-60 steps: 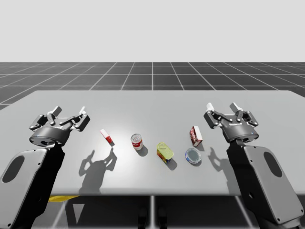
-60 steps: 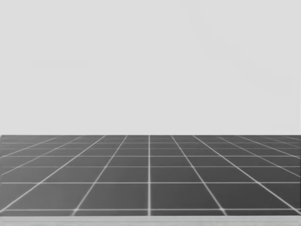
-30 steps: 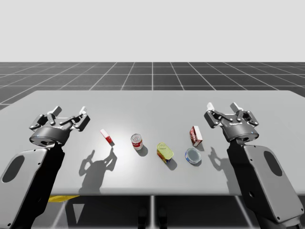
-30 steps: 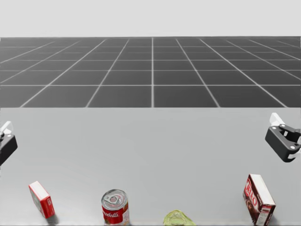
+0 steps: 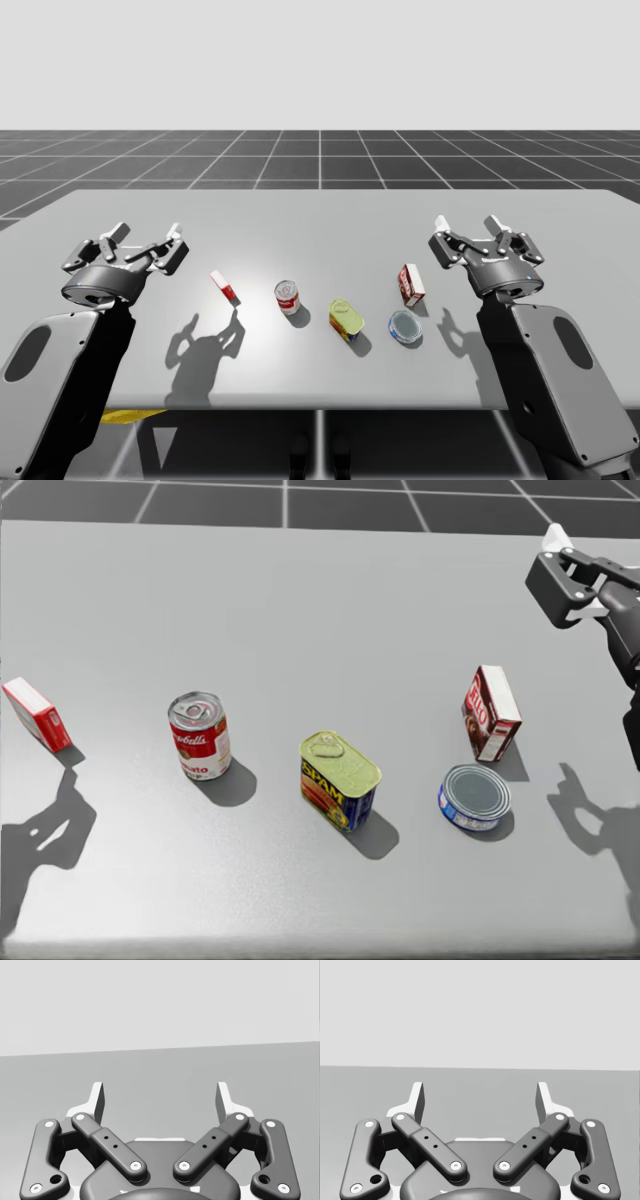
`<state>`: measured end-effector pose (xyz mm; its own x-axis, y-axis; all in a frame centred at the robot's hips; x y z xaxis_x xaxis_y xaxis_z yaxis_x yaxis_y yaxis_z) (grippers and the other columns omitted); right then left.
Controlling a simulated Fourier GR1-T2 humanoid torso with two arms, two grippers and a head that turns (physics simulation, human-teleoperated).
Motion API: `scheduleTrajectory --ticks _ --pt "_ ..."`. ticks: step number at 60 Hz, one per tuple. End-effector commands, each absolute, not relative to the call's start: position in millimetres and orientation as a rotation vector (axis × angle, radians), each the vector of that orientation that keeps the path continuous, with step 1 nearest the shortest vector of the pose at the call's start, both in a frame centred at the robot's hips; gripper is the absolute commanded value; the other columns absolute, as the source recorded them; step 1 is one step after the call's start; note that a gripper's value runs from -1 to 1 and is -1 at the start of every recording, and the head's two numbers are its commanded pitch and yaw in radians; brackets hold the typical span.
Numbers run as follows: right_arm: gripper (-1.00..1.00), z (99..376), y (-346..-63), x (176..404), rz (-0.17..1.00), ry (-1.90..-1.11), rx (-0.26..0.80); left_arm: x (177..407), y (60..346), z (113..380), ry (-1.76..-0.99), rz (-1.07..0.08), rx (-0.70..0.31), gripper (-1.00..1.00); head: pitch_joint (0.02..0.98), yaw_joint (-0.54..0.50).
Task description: Grasp the can of spam and hold it up.
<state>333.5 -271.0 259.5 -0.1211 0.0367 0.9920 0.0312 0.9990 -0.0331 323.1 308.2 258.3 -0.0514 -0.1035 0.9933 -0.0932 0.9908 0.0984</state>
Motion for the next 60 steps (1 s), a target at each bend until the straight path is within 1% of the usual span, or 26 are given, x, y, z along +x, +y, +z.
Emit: scheduleTrajectory --ticks 1,5,10,13,16,17,18,20,21,22,23,24,27,28,29,32,33,35,40,45,48,49,53,60 --pt "-1.00 258.9 -271.3 333.9 0.009 -1.691 -0.059 323.5 307.1 258.6 -1.625 -0.012 0.147 -1.00 0.854 -0.10" --pt "-1.00 259.1 -271.1 334.4 0.012 -1.692 -0.059 323.9 305.7 258.6 -1.626 -0.015 0.145 -1.00 0.875 -0.11" --pt "-1.00 260.1 -270.9 334.4 0.010 -1.695 -0.052 324.2 305.3 258.5 -1.624 -0.017 0.143 -1.00 0.881 -0.11" --pt "-1.00 261.7 -267.1 333.4 -0.003 -1.698 -0.021 323.9 305.4 259.1 -1.626 -0.013 0.139 -1.00 0.879 -0.12" --pt "-1.00 263.4 -262.6 330.3 -0.018 -1.702 -0.014 324.2 305.5 259.0 -1.625 -0.011 0.137 -1.00 0.871 -0.11" --pt "-1.00 264.8 -259.1 327.1 -0.030 -1.700 0.001 324.5 305.7 258.9 -1.624 -0.010 0.137 -1.00 0.868 -0.11" --pt "-1.00 265.5 -257.4 325.5 -0.024 -1.683 0.038 324.4 305.6 258.9 -1.624 -0.010 0.138 -1.00 0.867 -0.11" --pt "-1.00 268.0 -252.5 320.2 -0.013 -1.674 0.049 323.9 305.2 259.0 -1.623 -0.009 0.137 -1.00 0.866 -0.10" --pt "-1.00 268.6 -247.6 314.3 -0.004 -1.685 0.034 323.9 305.5 259.1 -1.624 -0.007 0.135 -1.00 0.865 -0.10" --pt "-1.00 269.5 -241.0 308.6 -0.029 -1.716 0.023 323.9 305.6 259.1 -1.623 -0.005 0.133 -1.00 0.866 -0.10" --pt "-1.00 269.9 -238.2 306.2 -0.033 -1.731 0.024 323.8 305.6 259.1 -1.623 -0.005 0.133 -1.00 0.867 -0.10" --pt "-1.00 270.9 -235.7 302.8 -0.016 -1.733 0.028 323.7 305.5 259.0 -1.623 -0.006 0.133 -1.00 0.867 -0.10" --pt "-1.00 273.7 -226.8 289.6 0.036 -1.705 0.066 323.7 305.2 259.1 -1.623 -0.008 0.130 -1.00 0.868 -0.11" --pt "-1.00 273.8 -224.0 285.9 0.044 -1.705 0.059 323.8 305.2 259.2 -1.623 -0.008 0.128 -1.00 0.868 -0.11" --pt "-1.00 274.4 -217.4 276.8 0.069 -1.717 0.040 323.6 305.0 259.4 -1.624 -0.008 0.124 -1.00 0.867 -0.11" --pt "-1.00 273.6 -210.4 266.5 0.104 -1.706 0.052 323.9 305.5 259.5 -1.625 -0.009 0.122 -1.00 0.867 -0.11" --pt "-1.00 273.0 -206.3 259.5 0.131 -1.701 0.054 323.9 305.4 259.4 -1.625 -0.009 0.121 -1.00 0.867 -0.11" --pt "-1.00 271.6 -202.2 250.4 0.156 -1.708 0.052 323.9 305.5 259.5 -1.625 -0.010 0.121 -1.00 0.865 -0.11" --pt "-1.00 267.0 -197.0 233.3 0.190 -1.686 0.075 323.8 305.3 259.4 -1.624 -0.007 0.121 -1.00 0.866 -0.10" --pt "-1.00 256.6 -191.9 213.2 0.229 -1.656 0.112 324.0 305.1 259.3 -1.623 -0.007 0.121 -1.00 0.866 -0.11" --pt "-1.00 252.5 -190.8 206.3 0.242 -1.645 0.147 324.0 305.1 259.3 -1.623 -0.008 0.121 -1.00 0.867 -0.11" --pt "-1.00 249.4 -190.0 202.2 0.245 -1.625 0.167 324.1 305.2 259.3 -1.624 -0.008 0.119 -1.00 0.867 -0.11" --pt "-1.00 238.8 -188.8 193.2 0.280 -1.618 0.177 324.1 305.0 259.2 -1.625 -0.008 0.116 -1.00 0.869 -0.11" --pt "-1.00 223.2 -187.2 185.6 0.310 -1.601 0.195 324.3 304.6 258.7 -1.624 -0.010 0.115 -1.00 0.867 -0.11"
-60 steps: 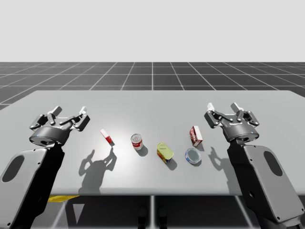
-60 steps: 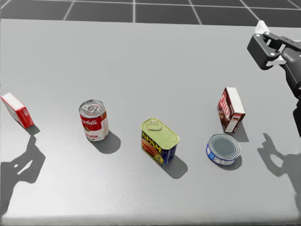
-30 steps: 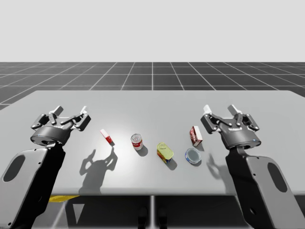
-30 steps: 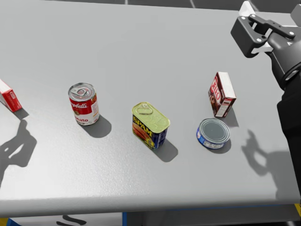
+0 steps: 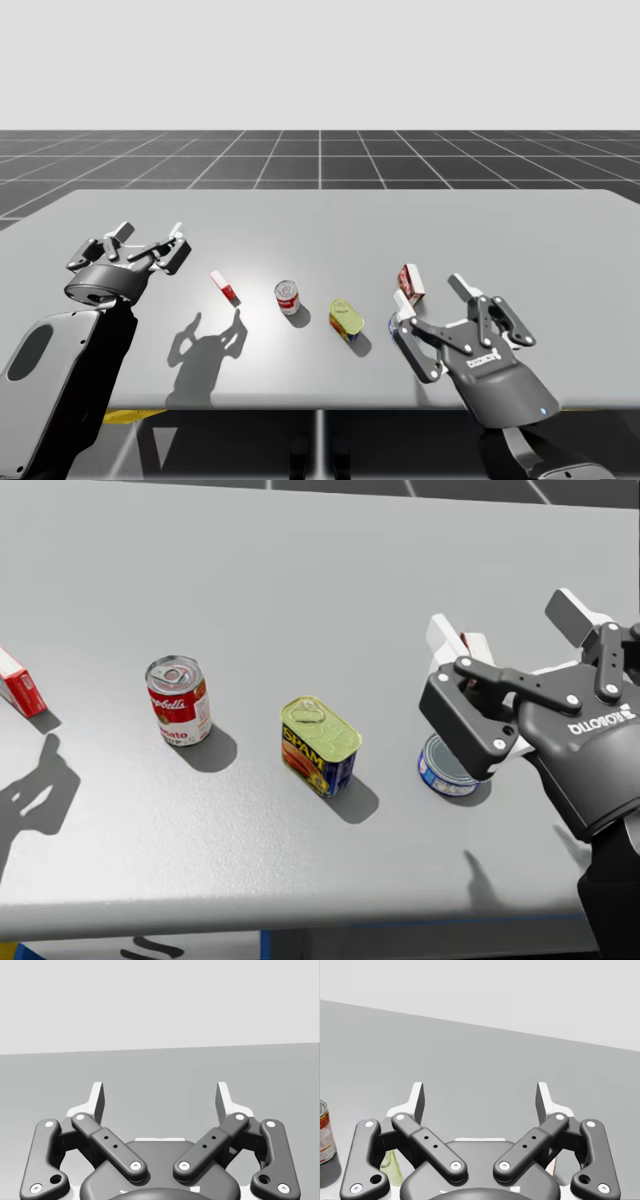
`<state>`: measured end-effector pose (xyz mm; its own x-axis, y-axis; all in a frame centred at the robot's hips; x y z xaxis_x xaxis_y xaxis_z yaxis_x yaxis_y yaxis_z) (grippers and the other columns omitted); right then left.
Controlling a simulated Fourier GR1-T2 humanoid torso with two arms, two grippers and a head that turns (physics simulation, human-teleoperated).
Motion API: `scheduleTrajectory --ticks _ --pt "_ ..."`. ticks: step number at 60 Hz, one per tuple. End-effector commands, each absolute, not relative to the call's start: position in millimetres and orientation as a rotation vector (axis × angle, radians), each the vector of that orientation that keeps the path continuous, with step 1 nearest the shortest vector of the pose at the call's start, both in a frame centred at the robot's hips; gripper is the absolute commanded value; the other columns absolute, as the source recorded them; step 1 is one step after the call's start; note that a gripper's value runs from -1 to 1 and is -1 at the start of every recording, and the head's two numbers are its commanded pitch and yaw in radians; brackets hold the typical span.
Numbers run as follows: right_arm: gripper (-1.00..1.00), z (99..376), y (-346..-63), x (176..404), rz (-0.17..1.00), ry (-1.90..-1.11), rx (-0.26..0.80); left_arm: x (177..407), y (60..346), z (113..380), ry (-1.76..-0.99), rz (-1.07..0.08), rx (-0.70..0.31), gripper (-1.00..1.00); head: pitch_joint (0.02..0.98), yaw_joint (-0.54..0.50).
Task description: Grasp the can of spam and hold it up.
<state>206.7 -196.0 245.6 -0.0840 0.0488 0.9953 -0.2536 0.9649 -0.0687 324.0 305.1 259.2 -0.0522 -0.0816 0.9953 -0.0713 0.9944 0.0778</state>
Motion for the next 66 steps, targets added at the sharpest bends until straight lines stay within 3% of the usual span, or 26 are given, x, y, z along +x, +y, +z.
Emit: scheduleTrajectory --ticks 1,12,22,33,66 --pt "-1.00 219.9 -186.5 184.3 0.320 -1.591 0.216 324.2 304.5 258.6 -1.624 -0.010 0.116 -1.00 0.866 -0.11" --pt "-1.00 192.1 -176.0 184.3 0.432 -1.535 0.278 324.4 304.0 258.3 -1.624 -0.011 0.116 -1.00 0.863 -0.11" --pt "-1.00 165.4 -161.9 189.4 0.482 -1.391 0.299 324.7 303.5 258.4 -1.625 -0.011 0.118 -1.00 0.862 -0.11" --pt "-1.00 146.1 -147.5 197.2 0.524 -1.300 0.308 324.4 303.4 258.5 -1.625 -0.011 0.117 -1.00 0.861 -0.10" --pt "-1.00 121.4 -119.3 253.3 0.567 -1.224 0.188 323.9 302.8 259.1 -1.627 -0.012 0.115 -1.00 0.859 -0.10"
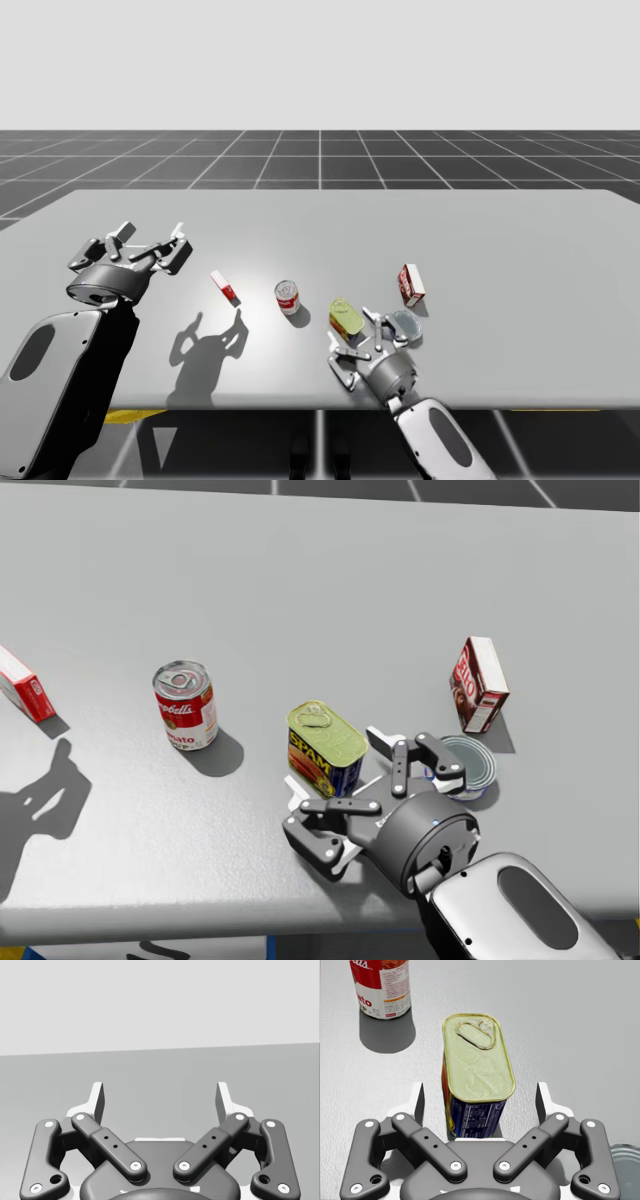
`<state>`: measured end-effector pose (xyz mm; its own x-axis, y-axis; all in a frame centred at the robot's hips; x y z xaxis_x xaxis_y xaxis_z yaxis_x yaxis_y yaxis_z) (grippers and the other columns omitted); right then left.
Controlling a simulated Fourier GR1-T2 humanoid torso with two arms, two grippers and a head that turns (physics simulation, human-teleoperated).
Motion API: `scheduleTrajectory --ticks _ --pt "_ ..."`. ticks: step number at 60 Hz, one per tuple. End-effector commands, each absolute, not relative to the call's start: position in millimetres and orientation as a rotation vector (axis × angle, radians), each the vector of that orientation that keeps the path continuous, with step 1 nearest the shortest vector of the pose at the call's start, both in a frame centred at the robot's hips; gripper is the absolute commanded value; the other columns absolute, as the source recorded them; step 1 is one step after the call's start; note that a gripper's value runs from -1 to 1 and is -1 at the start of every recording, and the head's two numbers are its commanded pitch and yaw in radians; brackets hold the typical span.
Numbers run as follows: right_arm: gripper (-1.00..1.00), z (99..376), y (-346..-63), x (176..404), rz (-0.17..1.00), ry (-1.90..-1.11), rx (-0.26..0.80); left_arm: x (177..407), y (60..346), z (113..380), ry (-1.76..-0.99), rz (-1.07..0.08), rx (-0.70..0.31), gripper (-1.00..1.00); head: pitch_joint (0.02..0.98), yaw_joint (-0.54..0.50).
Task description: Grasp the can of spam and hold it up.
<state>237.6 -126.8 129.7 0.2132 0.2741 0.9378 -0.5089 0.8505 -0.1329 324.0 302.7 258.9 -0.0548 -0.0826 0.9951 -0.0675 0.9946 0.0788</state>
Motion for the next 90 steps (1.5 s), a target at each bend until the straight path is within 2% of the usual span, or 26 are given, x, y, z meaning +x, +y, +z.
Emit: scheduleTrajectory --ticks 1,8,9,10,11,12,22,51,64,72,90 --pt "-1.00 121.1 -119.0 254.0 0.568 -1.223 0.187 323.8 302.7 259.0 -1.628 -0.012 0.115 -1.00 0.859 -0.10" --pt "-0.98 117.6 -119.0 256.8 0.601 -1.235 0.161 323.7 302.4 259.0 -1.628 -0.013 0.115 -1.00 0.857 -0.09" --pt "-0.32 116.8 -119.1 256.1 0.594 -1.253 0.148 323.7 302.4 259.0 -1.628 -0.013 0.115 -1.00 0.857 -0.09" --pt "0.11 116.0 -119.3 256.5 0.591 -1.260 0.145 323.7 302.3 258.9 -1.627 -0.013 0.115 -1.00 0.857 -0.09" --pt "0.95 115.5 -119.9 256.2 0.584 -1.265 0.144 323.8 302.3 258.8 -1.627 -0.013 0.115 -1.00 0.856 -0.09" --pt "1.00 114.3 -120.6 255.4 0.578 -1.262 0.143 323.8 302.3 258.8 -1.627 -0.014 0.115 -1.00 0.856 -0.09" --pt "1.00 109.2 -125.2 248.7 0.591 -1.217 0.149 323.7 301.5 258.3 -1.626 -0.018 0.115 -1.00 0.848 -0.10" --pt "1.00 107.9 -133.9 242.7 0.586 -1.232 0.146 323.5 301.1 257.4 -1.622 -0.022 0.122 -1.00 0.528 -0.11" --pt "1.00 112.1 -135.0 242.1 0.586 -1.253 0.134 322.8 300.9 257.0 -1.621 -0.022 0.128 -1.00 0.481 -0.11" --pt "1.00 132.1 -134.2 242.4 0.581 -1.307 0.135 322.8 301.0 256.9 -1.619 -0.023 0.130 -1.00 0.472 -0.11" --pt "1.00 213.7 -133.6 253.8 0.548 -1.537 0.111 322.8 301.7 256.7 -1.618 -0.022 0.131 -1.00 0.461 -0.11"
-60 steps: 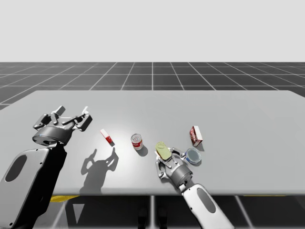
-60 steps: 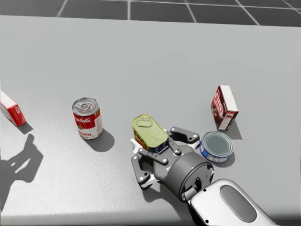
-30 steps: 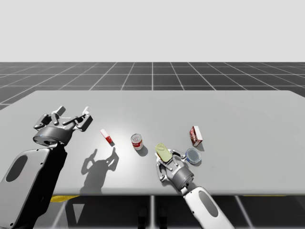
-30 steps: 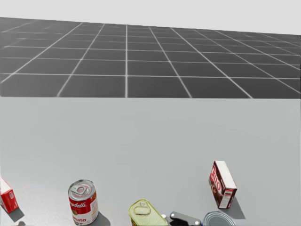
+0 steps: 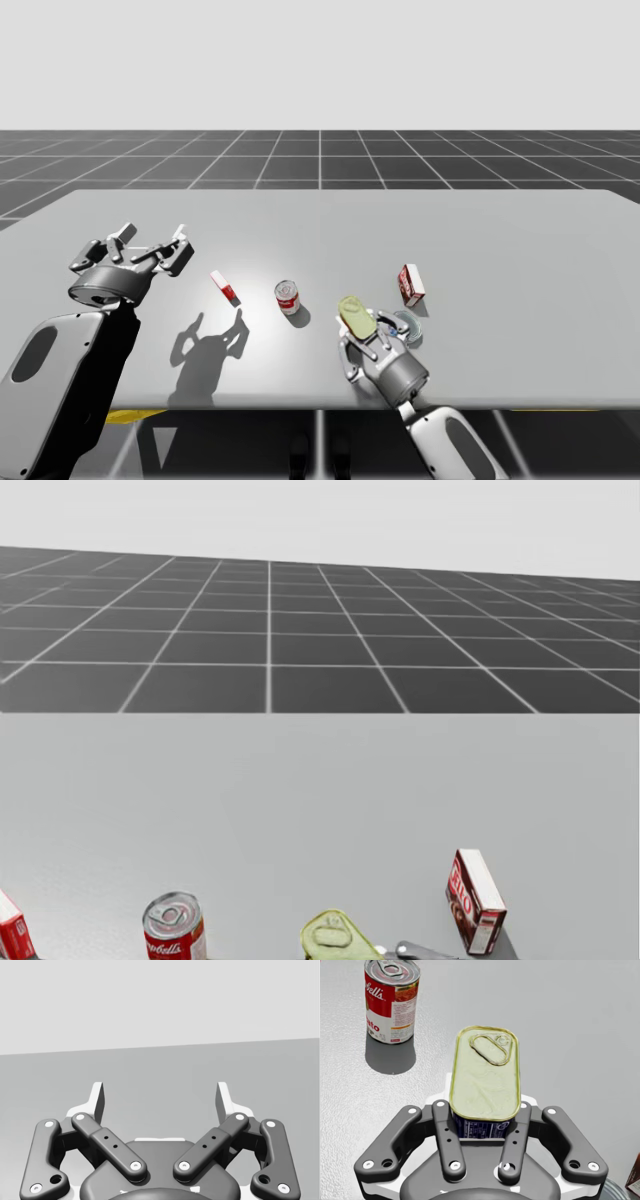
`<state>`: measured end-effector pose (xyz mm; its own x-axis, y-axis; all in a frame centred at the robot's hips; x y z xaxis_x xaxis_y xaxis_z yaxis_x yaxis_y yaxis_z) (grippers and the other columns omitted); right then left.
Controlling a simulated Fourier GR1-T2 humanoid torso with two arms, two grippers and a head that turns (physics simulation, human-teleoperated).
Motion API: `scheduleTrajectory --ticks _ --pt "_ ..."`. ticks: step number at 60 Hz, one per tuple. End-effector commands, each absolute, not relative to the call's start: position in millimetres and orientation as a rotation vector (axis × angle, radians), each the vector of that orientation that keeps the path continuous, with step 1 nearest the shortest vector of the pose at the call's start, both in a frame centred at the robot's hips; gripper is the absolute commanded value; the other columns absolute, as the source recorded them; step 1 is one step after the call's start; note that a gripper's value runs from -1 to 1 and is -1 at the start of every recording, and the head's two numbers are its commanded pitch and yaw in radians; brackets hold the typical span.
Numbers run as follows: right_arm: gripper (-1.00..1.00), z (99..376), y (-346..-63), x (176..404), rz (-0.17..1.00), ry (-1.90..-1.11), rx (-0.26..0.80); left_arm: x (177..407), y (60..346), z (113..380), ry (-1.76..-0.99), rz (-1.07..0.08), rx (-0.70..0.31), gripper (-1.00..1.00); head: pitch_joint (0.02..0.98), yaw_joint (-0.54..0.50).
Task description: Grasp the can of spam and hold it up.
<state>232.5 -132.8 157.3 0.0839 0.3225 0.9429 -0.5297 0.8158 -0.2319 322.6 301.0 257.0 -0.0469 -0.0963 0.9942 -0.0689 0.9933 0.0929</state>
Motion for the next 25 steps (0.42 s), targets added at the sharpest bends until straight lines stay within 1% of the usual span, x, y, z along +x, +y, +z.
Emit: scheduleTrajectory --ticks 1,3,7,11,12,18,19,22,25 --pt "1.00 216.4 -133.4 253.9 0.547 -1.547 0.109 322.8 301.8 256.7 -1.617 -0.021 0.132 -1.00 0.460 -0.11" --pt "1.00 222.4 -132.8 254.0 0.545 -1.566 0.110 322.6 301.6 256.7 -1.616 -0.020 0.132 -1.00 0.459 -0.11" --pt "1.00 241.2 -130.1 254.1 0.539 -1.631 0.103 322.6 301.7 256.7 -1.616 -0.019 0.133 -1.00 0.457 -0.10" --pt "1.00 251.5 -128.8 254.6 0.541 -1.658 0.102 322.8 301.7 256.7 -1.616 -0.020 0.133 -1.00 0.456 -0.10" --pt "1.00 259.1 -128.3 255.2 0.541 -1.681 0.096 322.8 301.7 256.8 -1.616 -0.020 0.133 -1.00 0.455 -0.10" --pt "1.00 277.9 -129.0 257.8 0.533 -1.742 0.076 323.1 302.3 257.1 -1.617 -0.017 0.133 -1.00 0.455 -0.10" --pt "1.00 285.8 -130.0 259.9 0.524 -1.780 0.069 322.9 302.2 257.3 -1.618 -0.017 0.133 -1.00 0.454 -0.10" --pt "1.00 294.4 -131.3 261.3 0.503 -1.806 0.073 322.8 302.4 257.5 -1.618 -0.016 0.134 -1.00 0.455 -0.10" --pt "1.00 305.2 -133.2 263.4 0.475 -1.848 0.079 322.7 302.4 257.6 -1.618 -0.016 0.135 -1.00 0.455 -0.10"
